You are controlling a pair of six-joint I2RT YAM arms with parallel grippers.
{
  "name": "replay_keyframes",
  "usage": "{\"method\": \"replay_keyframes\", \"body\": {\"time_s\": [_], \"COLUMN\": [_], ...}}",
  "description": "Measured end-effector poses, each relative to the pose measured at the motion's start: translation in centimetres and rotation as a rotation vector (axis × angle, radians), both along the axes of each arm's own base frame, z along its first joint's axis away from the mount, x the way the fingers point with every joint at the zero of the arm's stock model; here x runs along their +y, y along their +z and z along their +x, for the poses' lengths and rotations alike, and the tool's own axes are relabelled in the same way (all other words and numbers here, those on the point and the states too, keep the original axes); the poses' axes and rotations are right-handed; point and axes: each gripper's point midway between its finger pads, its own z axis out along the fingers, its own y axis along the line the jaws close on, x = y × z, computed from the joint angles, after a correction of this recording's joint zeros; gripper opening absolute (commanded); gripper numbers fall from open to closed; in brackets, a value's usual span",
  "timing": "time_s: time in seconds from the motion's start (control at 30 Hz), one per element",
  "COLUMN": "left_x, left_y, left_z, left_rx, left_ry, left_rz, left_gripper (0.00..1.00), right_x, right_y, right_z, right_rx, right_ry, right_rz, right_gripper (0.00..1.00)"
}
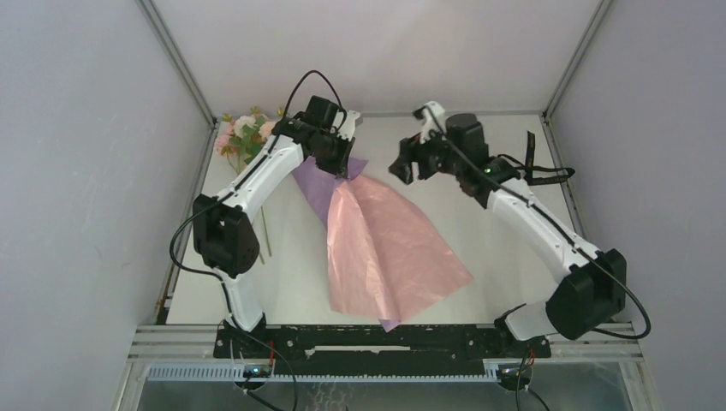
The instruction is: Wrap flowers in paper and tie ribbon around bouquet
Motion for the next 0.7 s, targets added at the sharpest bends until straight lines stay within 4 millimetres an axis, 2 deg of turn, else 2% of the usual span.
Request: {"method": "replay_keyframes", "body": {"time_s": [0.07,0.13,0.17,0.23,0.33,0.43,0.5,0.7], "left_x": [0.0,0.0,0.1,0.1,0.1,0.1,0.1,0.1], "left_y": [0.4,0.6,0.7,0.8,1.0,1.1,1.2,1.3], "left_z": [-0.3,-0.6,-0.6,-0.7,-1.0,-1.0,-1.1,-1.1], "left_rx": [-0.009,-0.015,-0.018,-0.023,-0.025,-0.03,-0.033,-0.037], "left_ry": [-0.021,-0.036,-0.04,-0.049,-0.061,-0.068,-0.07,-0.078], "left_rz": [-0.006,-0.007,-0.008,-0.007,-0.009,-0.01,-0.011,-0.01], "left_gripper": [0.0,0.0,0.0,0.0,0.0,0.0,0.0,0.0], "right_x": [-3.9,-5.7,-6.3,-7.0,-7.2,-6.2,-4.8,-1.4], "right_y": [-1.4,-3.9,-6.0,-10.2,-16.5,-21.1,-22.3,-21.4], "right_z": [3.0,5.1,6.2,8.0,10.6,11.0,10.7,11.4], "right_rx": [0.075,0.158,0.229,0.359,0.546,0.679,0.735,0.712], "right_ry": [-0.1,-0.15,-0.169,-0.195,-0.209,-0.181,-0.135,-0.045], "right_rz": [0.031,0.037,0.043,0.046,0.05,0.045,0.056,0.077], "right_gripper": [0.76,0.77,0.82,0.89,0.89,0.89,0.89,0.84]}}
